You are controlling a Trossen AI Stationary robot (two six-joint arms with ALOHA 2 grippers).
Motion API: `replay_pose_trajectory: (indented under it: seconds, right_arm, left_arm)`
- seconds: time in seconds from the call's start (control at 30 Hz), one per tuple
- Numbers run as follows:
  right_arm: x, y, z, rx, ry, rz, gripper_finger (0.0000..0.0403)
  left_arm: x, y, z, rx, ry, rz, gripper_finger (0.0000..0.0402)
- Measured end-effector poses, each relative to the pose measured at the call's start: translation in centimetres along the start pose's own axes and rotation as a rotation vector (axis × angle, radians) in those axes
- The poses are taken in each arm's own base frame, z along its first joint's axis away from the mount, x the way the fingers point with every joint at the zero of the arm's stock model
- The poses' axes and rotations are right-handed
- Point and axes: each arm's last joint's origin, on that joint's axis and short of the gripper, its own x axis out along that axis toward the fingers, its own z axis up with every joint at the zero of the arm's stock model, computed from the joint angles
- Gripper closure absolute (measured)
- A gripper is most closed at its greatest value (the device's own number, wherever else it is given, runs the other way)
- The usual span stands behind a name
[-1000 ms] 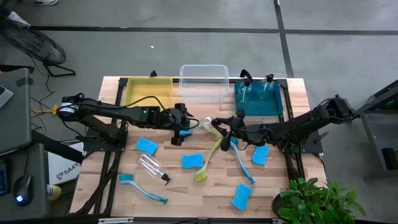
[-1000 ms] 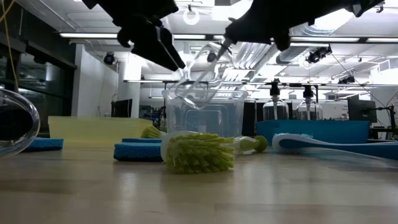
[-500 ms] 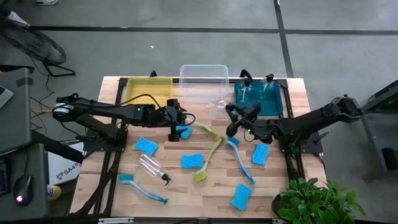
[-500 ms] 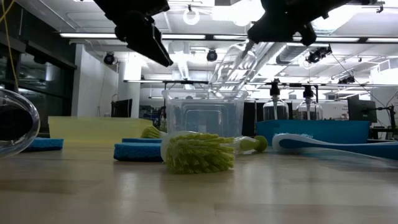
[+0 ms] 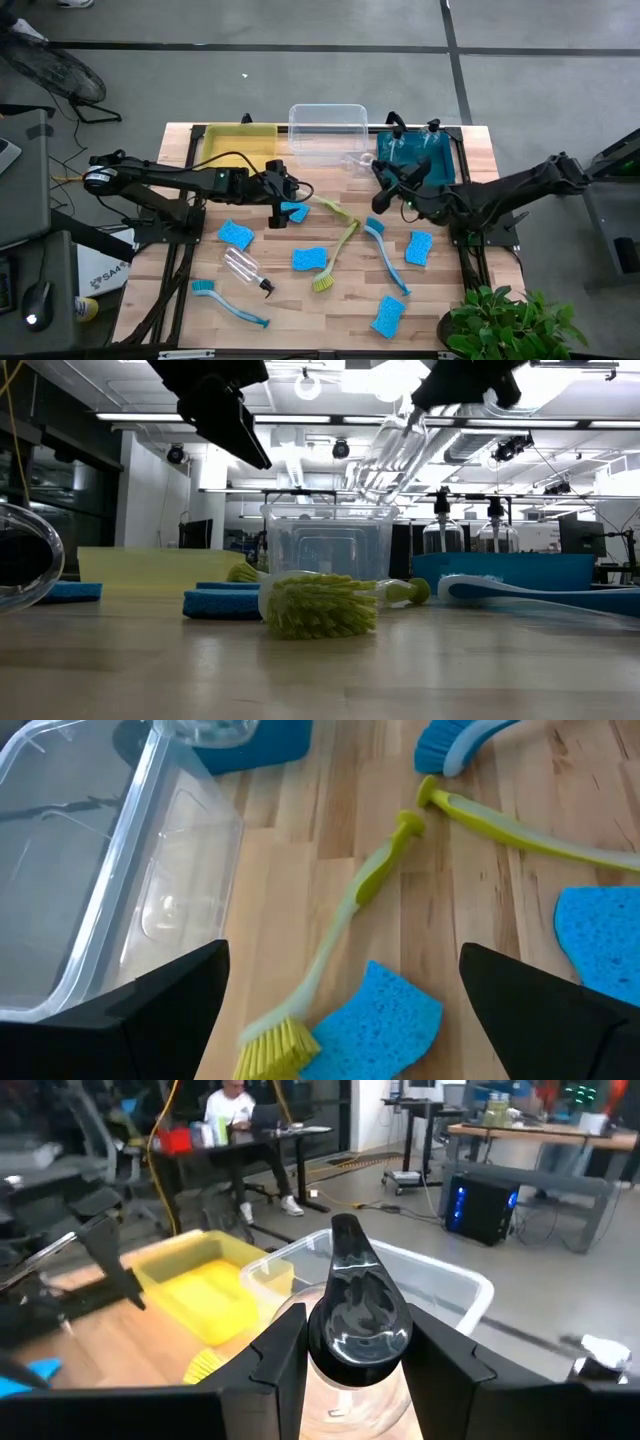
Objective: Pick & Place Kitchen Sink Supplies
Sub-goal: Put the transparent spray bottle into the blue bin
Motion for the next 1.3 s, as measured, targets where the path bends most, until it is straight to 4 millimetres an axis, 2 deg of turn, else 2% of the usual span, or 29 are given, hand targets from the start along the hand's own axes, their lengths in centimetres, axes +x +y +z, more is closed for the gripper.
replay_pose_trajectory:
  seconds: [0.2,0.37,0.5,0.67,0.83,1.3]
  right_arm:
    - [-0.5,0.8,4.1,-0.110,0.094,0.134,0.0278]
    - [-0.6,2.1,6.0,-0.159,0.271,0.310,0.0278]
    - [-0.4,2.5,5.2,-0.145,0.463,0.252,0.0278]
    - [0.0,1.8,2.9,-0.132,0.583,-0.022,0.0278]
    - [-0.2,0.9,1.9,-0.106,0.578,-0.225,0.0278]
    - [-1.5,-2.0,2.3,-0.047,0.573,-0.421,0.0278]
  left_arm:
    - [0.0,0.0,0.0,-0.014,0.000,0.000,0.0014]
    - [0.0,0.0,0.0,-0.015,-0.003,-0.008,0.0014]
    - [0.0,0.0,0.1,-0.018,-0.010,-0.008,0.0014]
    - [0.0,0.0,0.1,-0.034,-0.011,-0.008,0.0014]
    - [0.0,-0.1,0.0,-0.043,0.001,-0.033,0.0014]
    - [0.0,-0.1,-0.2,-0.059,0.021,-0.039,0.0014]
